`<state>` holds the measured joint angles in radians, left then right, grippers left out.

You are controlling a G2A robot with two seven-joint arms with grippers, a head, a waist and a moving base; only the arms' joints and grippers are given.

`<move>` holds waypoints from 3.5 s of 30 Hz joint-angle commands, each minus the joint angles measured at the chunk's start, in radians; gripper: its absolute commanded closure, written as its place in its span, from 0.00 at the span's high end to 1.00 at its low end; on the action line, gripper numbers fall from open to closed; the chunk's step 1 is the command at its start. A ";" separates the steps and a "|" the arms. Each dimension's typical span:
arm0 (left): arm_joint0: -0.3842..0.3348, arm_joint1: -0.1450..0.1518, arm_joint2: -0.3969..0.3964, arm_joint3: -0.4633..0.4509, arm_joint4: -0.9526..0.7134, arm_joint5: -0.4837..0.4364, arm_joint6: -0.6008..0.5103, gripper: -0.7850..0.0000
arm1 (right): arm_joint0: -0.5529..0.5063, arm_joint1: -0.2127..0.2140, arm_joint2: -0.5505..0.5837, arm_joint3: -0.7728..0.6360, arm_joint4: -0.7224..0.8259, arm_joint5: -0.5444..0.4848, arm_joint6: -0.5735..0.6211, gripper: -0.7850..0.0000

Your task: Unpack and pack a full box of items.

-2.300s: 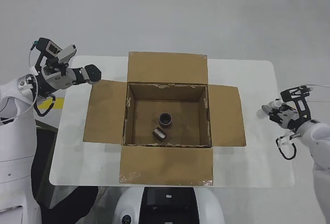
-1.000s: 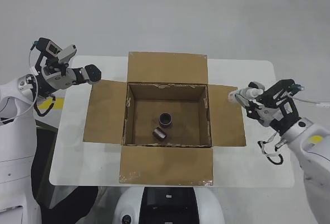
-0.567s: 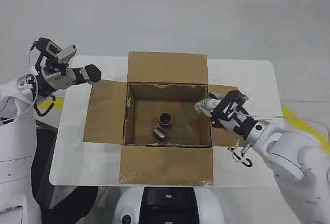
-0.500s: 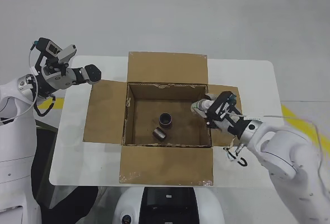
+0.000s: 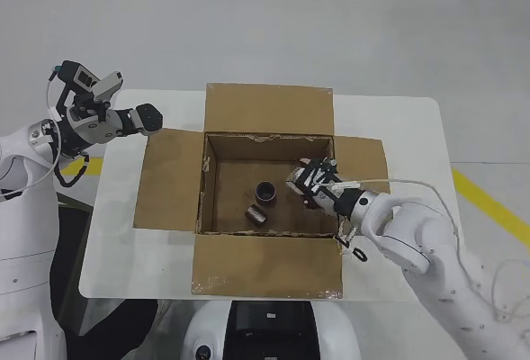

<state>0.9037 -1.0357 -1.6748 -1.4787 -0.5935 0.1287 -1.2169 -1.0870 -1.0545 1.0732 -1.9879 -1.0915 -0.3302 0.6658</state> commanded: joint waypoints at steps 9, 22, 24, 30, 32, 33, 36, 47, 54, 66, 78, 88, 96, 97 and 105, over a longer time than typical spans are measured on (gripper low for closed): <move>0.000 0.000 0.000 0.000 0.000 0.000 0.000 1.00 | 0.051 -0.032 -0.094 0.113 -0.042 0.132 0.030 0.00; 0.000 0.000 0.000 0.000 0.000 0.000 0.000 1.00 | 0.158 -0.078 -0.163 0.258 0.016 0.231 0.109 0.27; 0.000 0.000 0.000 0.000 0.000 0.000 0.000 1.00 | 0.170 -0.084 -0.173 0.269 0.015 0.234 0.116 0.34; 0.000 0.000 0.000 0.000 0.000 0.000 0.000 1.00 | 0.187 -0.096 -0.193 0.277 -0.004 0.241 0.134 1.00; 0.000 0.000 0.000 0.000 0.000 0.000 0.000 1.00 | 0.189 -0.099 -0.194 0.275 -0.010 0.242 0.139 1.00; 0.000 0.000 0.000 0.000 0.000 0.000 0.000 1.00 | 0.189 -0.100 -0.193 0.272 -0.011 0.242 0.141 1.00; 0.000 0.000 0.000 0.000 0.000 0.000 0.000 1.00 | 0.186 -0.101 -0.182 0.249 -0.010 0.236 0.146 1.00; 0.000 0.000 0.000 0.000 0.000 0.000 0.000 1.00 | 0.026 -0.063 0.002 -0.004 0.075 0.118 0.129 1.00; 0.000 0.000 0.000 0.000 0.000 0.000 0.000 1.00 | -0.040 -0.039 0.167 -0.031 0.396 -0.060 0.166 1.00; 0.000 0.000 0.000 0.000 0.000 0.000 0.000 1.00 | 0.012 -0.003 0.371 0.234 1.124 -0.253 0.364 1.00; 0.000 0.000 0.000 0.000 0.000 0.000 0.000 1.00 | 0.006 0.039 0.527 0.517 1.584 -0.241 0.583 1.00; 0.000 0.000 0.000 0.000 0.000 0.000 0.000 1.00 | -0.018 0.075 0.617 0.698 1.595 -0.219 0.605 1.00; 0.000 0.000 0.000 0.000 0.000 0.000 0.000 1.00 | 0.004 0.086 0.590 0.844 1.567 -0.213 0.611 1.00; 0.000 0.000 0.000 0.000 0.000 0.000 0.000 1.00 | 0.007 0.086 0.578 0.851 1.569 -0.209 0.615 1.00; 0.000 0.000 0.000 0.000 0.000 0.000 0.000 1.00 | -0.002 0.084 0.473 0.814 1.621 -0.182 0.642 1.00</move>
<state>0.9037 -1.0357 -1.6748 -1.4787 -0.5935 0.1287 -1.2168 -1.0833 -0.9710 1.5614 -1.1553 0.5232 -0.5150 1.3053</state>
